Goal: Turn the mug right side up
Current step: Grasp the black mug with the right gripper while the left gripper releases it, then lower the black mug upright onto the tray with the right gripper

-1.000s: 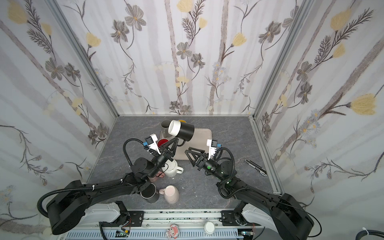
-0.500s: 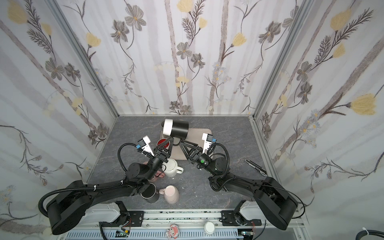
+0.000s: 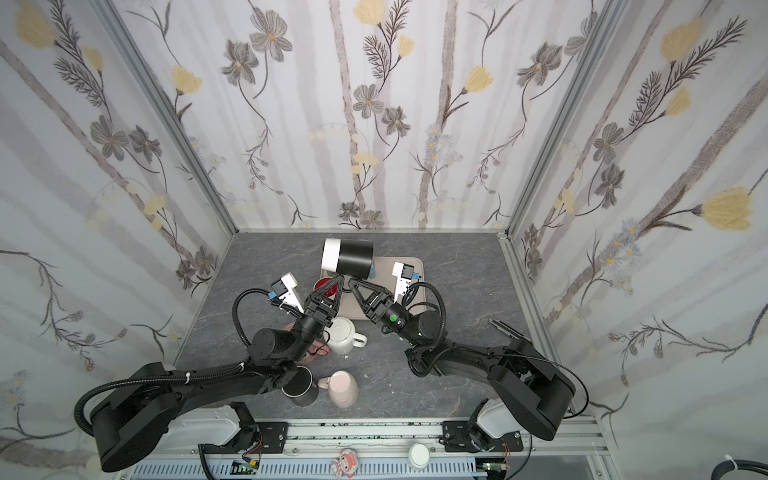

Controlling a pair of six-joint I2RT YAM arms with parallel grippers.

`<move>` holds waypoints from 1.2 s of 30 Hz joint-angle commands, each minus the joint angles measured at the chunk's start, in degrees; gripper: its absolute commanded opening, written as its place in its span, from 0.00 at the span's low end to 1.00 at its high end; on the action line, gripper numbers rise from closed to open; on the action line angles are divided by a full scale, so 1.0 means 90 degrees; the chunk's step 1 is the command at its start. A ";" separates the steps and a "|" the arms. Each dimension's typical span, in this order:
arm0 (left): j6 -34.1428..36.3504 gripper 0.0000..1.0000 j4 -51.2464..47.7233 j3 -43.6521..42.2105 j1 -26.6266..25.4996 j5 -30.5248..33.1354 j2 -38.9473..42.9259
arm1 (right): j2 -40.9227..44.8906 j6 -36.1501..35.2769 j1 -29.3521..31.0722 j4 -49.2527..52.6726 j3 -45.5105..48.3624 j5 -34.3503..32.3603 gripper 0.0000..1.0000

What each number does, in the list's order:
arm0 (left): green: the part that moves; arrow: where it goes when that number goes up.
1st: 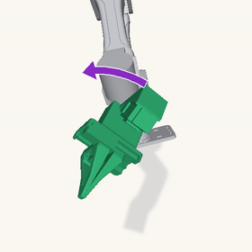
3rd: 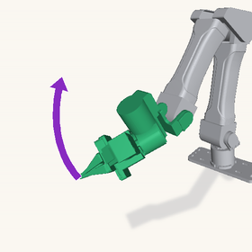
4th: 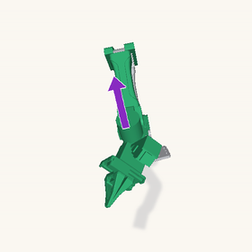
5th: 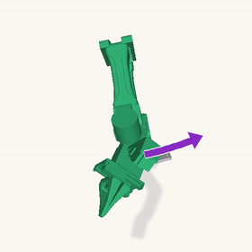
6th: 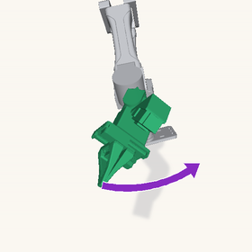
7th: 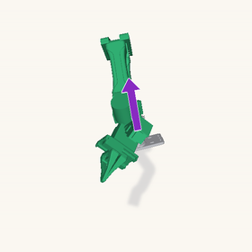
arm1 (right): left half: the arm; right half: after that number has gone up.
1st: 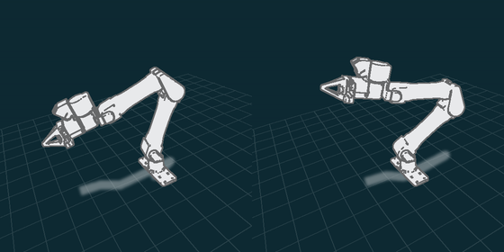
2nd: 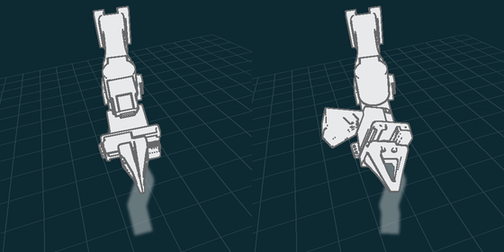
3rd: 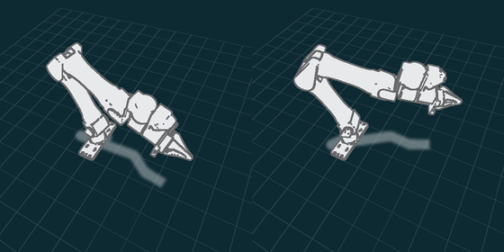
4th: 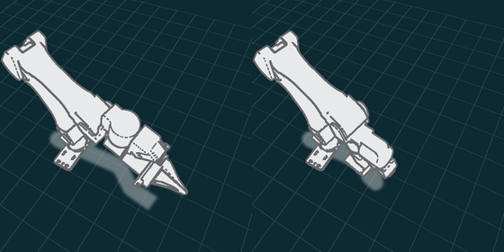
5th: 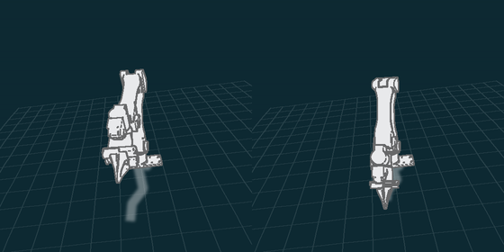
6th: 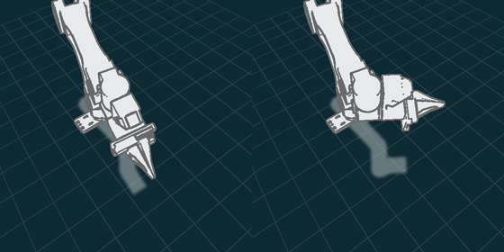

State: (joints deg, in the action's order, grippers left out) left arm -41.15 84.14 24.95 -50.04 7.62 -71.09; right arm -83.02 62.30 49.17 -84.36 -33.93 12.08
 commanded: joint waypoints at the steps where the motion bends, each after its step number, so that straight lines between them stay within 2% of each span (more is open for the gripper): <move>1: -0.0097 0.00 0.0470 0.0007 0.0012 -0.0017 0.0103 | -0.0033 0.0053 0.0015 -0.0464 -0.0074 0.0074 0.05; 2: -0.0106 0.00 0.0427 -0.0013 0.0004 -0.0011 0.0119 | -0.0014 0.0035 0.0015 -0.0460 -0.0072 0.0076 0.00; 4: -0.0145 0.00 0.0227 -0.0003 0.0007 0.0023 0.0181 | 0.0067 -0.0055 0.0005 -0.0335 -0.0058 0.0056 0.00; 5: -0.0145 0.07 0.0138 -0.0007 0.0001 0.0027 0.0224 | 0.0132 -0.0113 0.0003 -0.0230 -0.0042 0.0022 0.00; 7: -0.0138 0.42 -0.0107 -0.0019 0.0000 0.0062 0.0352 | 0.0322 -0.0305 -0.0022 0.0060 0.0040 -0.0091 0.00; 9: -0.0138 0.67 -0.0343 -0.0054 -0.0001 0.0096 0.0486 | 0.0553 -0.0423 -0.0107 0.0413 0.0125 -0.0176 0.00; 10: -0.0108 0.75 -0.0478 -0.0057 0.0002 0.0084 0.0565 | 0.0690 -0.0495 -0.0177 0.0668 0.0173 -0.0211 0.00; 14: -0.0007 0.92 -0.0848 -0.0155 -0.0024 -0.0040 0.0838 | 0.1280 -0.0897 -0.0531 0.1632 0.0405 -0.0322 0.00; 15: 0.0015 0.99 -0.0983 -0.0200 -0.0025 -0.0055 0.0937 | 0.1440 -0.1003 -0.0630 0.2002 0.0439 -0.0334 0.00; 18: 0.0134 1.00 -0.1391 -0.0358 -0.0021 0.0063 0.1285 | 0.1833 -0.1449 -0.0940 0.3258 0.0375 -0.0276 0.00; 21: 0.0354 1.00 -0.2106 -0.0409 -0.0026 0.0203 0.1710 | 0.1998 -0.2260 -0.1172 0.5278 -0.0107 -0.0239 0.00; 27: 0.0829 1.00 -0.3463 -0.0506 -0.0025 0.0541 0.2490 | 0.1385 -0.3927 -0.1648 0.8639 -0.1499 -0.0202 0.00; 30: 0.0965 1.00 -0.3880 -0.0599 -0.0026 0.0668 0.2804 | 0.0898 -0.4485 -0.1732 0.9527 -0.1894 -0.0479 0.00; 36: 0.1071 1.00 -0.4264 -0.0797 -0.0011 0.0918 0.3264 | -0.0092 -0.5130 -0.1840 1.0273 -0.2727 -0.1771 0.00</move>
State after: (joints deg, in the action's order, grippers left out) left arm -32.95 47.83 18.17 -50.26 13.85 -42.70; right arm -81.89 21.45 33.19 7.01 -55.61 3.31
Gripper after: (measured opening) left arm 0.999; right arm 0.113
